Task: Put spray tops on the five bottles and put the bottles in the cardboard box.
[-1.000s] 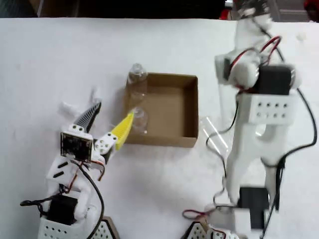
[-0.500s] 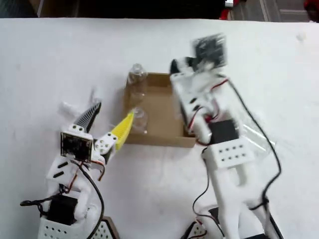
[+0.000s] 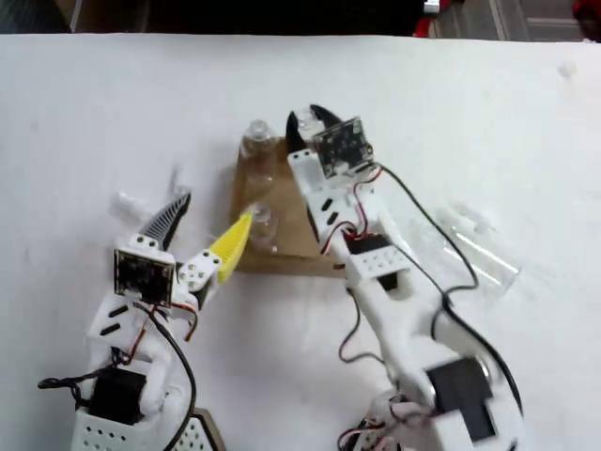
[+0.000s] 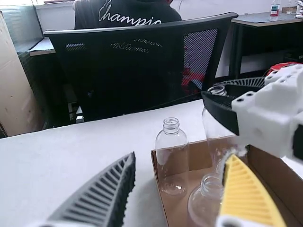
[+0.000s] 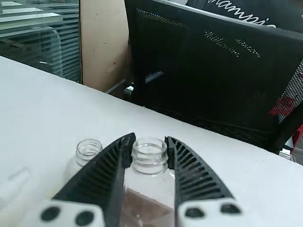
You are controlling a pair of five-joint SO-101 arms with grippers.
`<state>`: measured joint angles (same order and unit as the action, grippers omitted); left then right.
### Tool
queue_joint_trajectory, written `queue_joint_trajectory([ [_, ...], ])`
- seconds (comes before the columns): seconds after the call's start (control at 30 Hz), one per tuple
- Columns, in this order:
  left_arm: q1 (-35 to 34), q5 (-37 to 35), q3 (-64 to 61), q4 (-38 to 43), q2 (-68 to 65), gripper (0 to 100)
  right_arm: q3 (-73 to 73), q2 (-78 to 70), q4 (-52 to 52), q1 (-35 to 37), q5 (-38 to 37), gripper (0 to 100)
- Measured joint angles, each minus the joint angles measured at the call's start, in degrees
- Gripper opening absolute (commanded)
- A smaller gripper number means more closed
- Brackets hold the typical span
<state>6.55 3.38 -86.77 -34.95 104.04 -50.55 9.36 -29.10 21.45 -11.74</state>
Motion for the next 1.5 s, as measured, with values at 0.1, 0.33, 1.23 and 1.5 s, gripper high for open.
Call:
queue_joint_trajectory([
  [0.1,0.0,0.0,0.0,0.0,0.0,28,0.0,-7.1,-7.6,0.1,-0.1,1.7],
  [0.33,0.0,0.0,0.0,0.0,0.0,28,0.0,-17.6,-23.0,0.1,-0.1,2.1],
  [1.23,0.0,0.0,0.0,0.0,0.0,28,5.3,-28.1,-32.3,0.8,1.7,12.1],
  [1.5,0.0,0.0,0.0,0.0,0.0,28,5.3,-28.1,-29.2,0.7,4.2,11.3],
])
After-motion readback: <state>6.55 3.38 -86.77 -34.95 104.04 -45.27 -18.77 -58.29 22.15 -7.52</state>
